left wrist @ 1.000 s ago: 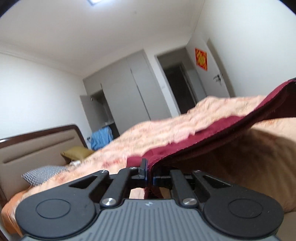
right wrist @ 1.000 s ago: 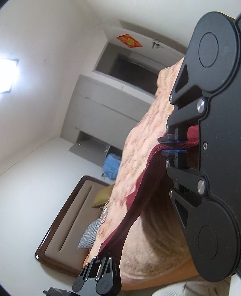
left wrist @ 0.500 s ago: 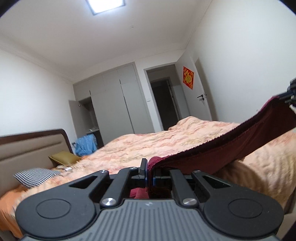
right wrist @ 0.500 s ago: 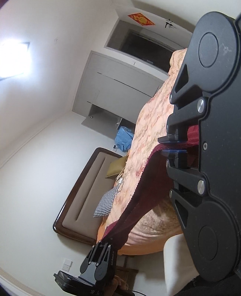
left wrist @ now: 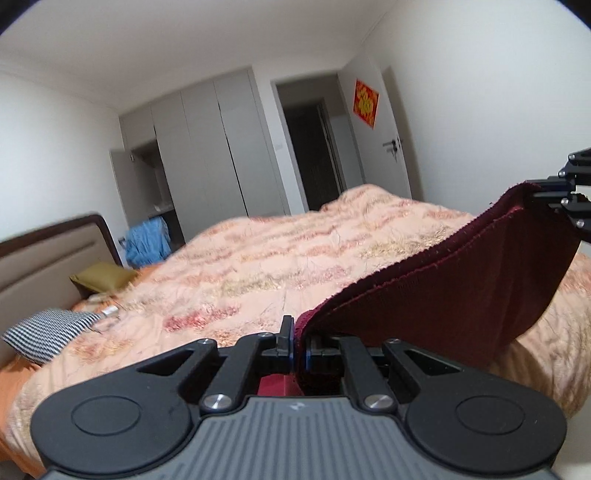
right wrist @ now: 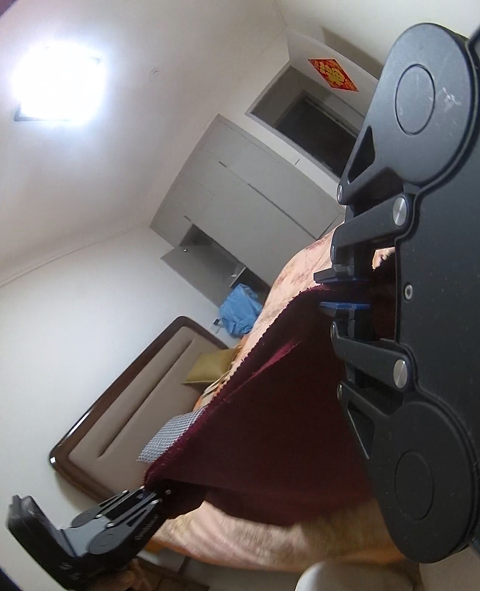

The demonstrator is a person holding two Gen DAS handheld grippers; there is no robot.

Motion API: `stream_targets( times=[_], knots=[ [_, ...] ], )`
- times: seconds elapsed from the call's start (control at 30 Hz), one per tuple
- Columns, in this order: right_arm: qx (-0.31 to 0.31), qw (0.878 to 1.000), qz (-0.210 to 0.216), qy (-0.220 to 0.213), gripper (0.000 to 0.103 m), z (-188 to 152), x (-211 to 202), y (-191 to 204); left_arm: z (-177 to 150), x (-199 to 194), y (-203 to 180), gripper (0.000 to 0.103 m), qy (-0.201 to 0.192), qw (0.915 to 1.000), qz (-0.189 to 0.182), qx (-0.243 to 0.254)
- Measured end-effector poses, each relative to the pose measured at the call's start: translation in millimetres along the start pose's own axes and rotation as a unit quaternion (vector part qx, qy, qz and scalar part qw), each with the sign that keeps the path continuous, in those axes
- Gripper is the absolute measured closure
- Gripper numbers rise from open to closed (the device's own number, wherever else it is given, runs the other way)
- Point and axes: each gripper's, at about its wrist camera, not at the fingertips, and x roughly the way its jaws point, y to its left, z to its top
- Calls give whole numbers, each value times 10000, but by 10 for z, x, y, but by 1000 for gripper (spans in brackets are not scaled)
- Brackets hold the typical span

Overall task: Fold small clothes
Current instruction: 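Lift the hem with both grippers and fold it toward the collar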

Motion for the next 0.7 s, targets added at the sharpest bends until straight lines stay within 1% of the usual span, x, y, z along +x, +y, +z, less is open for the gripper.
stream_targets(
  times=[0.13,0.2,0.3,0.43,0.57,0.63,0.7],
  knots=[
    [6,9997,47,254,93,-148,651,-86,225,663,239,97,372,9989,-143,-255],
    [110,9989,109,436,93,-243,994,-89,272,1015,322,97,569,9977,-177,-320],
    [427,9957,308,761,93,-415,1472,-86,263,1541,380,97,842,9957,-186,-345],
    [935,9859,684,1207,93,-649,1947,-70,106,2185,409,97,1298,9903,-245,-427],
    [1102,9795,877,1437,93,-803,2255,52,-172,2656,488,97,1704,9825,-327,-674],
    [1190,9759,962,1554,89,-848,2389,71,-279,2844,537,97,1863,9785,-376,-800],
    [1289,9730,1012,1628,85,-916,2435,98,-377,3001,579,96,2011,9745,-410,-912]
  ],
)
